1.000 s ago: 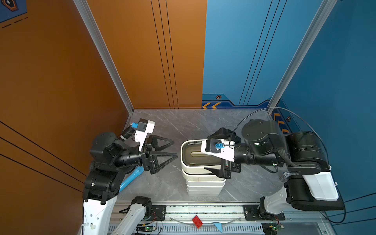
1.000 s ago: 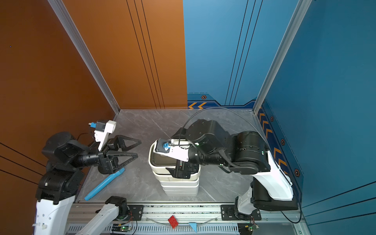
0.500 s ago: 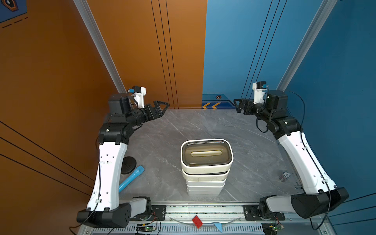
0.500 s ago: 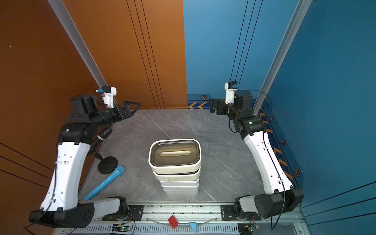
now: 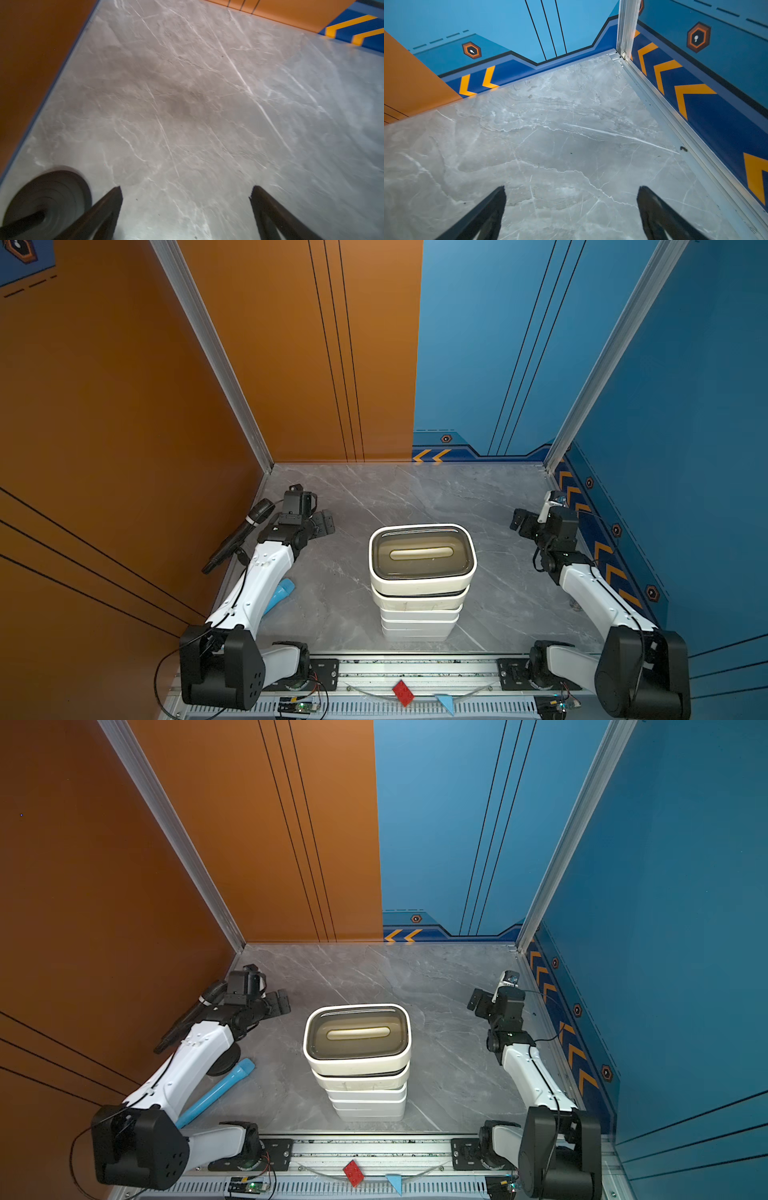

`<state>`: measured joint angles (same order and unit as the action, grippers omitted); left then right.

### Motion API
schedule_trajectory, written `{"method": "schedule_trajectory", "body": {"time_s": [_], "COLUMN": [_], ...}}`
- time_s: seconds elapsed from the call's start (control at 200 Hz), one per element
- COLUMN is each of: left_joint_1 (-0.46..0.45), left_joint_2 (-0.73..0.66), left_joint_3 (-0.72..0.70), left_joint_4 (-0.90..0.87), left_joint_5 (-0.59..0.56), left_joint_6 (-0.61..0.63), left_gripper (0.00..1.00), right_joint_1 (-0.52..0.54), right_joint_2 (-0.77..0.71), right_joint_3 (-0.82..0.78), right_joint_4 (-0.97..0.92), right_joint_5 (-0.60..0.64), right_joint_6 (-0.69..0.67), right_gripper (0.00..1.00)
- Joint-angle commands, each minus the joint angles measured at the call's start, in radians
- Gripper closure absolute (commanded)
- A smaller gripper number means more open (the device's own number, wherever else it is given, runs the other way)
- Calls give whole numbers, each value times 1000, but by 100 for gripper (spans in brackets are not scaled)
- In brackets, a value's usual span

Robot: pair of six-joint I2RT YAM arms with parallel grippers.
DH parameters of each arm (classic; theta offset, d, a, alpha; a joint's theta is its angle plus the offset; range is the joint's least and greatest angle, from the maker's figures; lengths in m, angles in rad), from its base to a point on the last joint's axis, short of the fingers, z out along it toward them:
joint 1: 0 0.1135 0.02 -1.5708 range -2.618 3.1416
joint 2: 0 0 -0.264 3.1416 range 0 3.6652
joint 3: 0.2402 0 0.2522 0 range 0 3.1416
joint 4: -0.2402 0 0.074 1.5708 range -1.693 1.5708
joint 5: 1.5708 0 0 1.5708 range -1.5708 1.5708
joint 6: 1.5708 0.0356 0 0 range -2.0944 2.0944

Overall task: Stack the tissue boxes
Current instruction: Reset both arms

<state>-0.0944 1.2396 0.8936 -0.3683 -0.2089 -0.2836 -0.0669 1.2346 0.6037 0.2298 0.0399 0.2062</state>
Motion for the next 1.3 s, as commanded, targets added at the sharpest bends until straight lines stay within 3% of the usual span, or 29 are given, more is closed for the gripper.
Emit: {"method": "schedule_trajectory", "body": {"time_s": [0.0, 0.06, 0.105, 0.18, 0.315, 0.496, 0.551, 0.611, 0.706, 0.771, 0.806, 0.861, 0.916, 0.976, 1.016, 1.297], "left_joint_1": [-37, -56, -63, -71, -74, -111, -103, -85, -8, -7, -8, -4, 2, 15, 18, 25], "left_joint_2": [-6, 2, 11, 43, 136, 223, 246, 259, 268, 370, 331, 291, 330, 322, 314, 327], "left_joint_3": [-133, -215, -263, -340, -418, -414, -461, -500, -568, -610, -608, -581, -564, -542, -531, -526], "left_joint_4": [299, 433, 525, 687, 914, 1009, 1124, 1234, 1312, 1558, 1497, 1366, 1405, 1345, 1303, 1322], "left_joint_5": [-176, -205, -207, -186, -155, -173, -161, -189, -52, -26, -18, 5, 13, 24, 17, -10], "left_joint_6": [121, 177, 208, 264, 285, 401, 419, 388, 331, 359, 350, 347, 350, 333, 324, 310], "left_gripper": [2, 2, 2, 2, 2, 2, 2, 2, 2, 2, 2, 2, 2, 2, 2, 2], "right_joint_1": [35, 61, 81, 112, 122, 142, 151, 118, 79, 90, 103, 98, 66, 74, 92, 108], "right_joint_2": [72, 123, 126, 136, 90, 9, 7, 57, 166, 308, 336, 274, 315, 292, 302, 299], "right_joint_3": [-74, -84, -45, -57, -103, -252, -313, -339, -321, -313, -294, -222, -229, -212, -226, -220], "right_joint_4": [298, 367, 281, 325, 328, 339, 490, 633, 706, 842, 852, 604, 684, 604, 648, 635], "right_joint_5": [58, 77, 90, 119, 146, 184, 169, 128, 12, -29, -22, 1, -6, 24, 56, 93], "right_joint_6": [-85, -114, -137, -170, -173, -188, -236, -190, -160, -185, -196, -190, -141, -149, -158, -167], "right_gripper": [0, 0, 0, 0, 0, 0, 0, 0, 0, 0, 0, 0, 0, 0, 0, 0]}}
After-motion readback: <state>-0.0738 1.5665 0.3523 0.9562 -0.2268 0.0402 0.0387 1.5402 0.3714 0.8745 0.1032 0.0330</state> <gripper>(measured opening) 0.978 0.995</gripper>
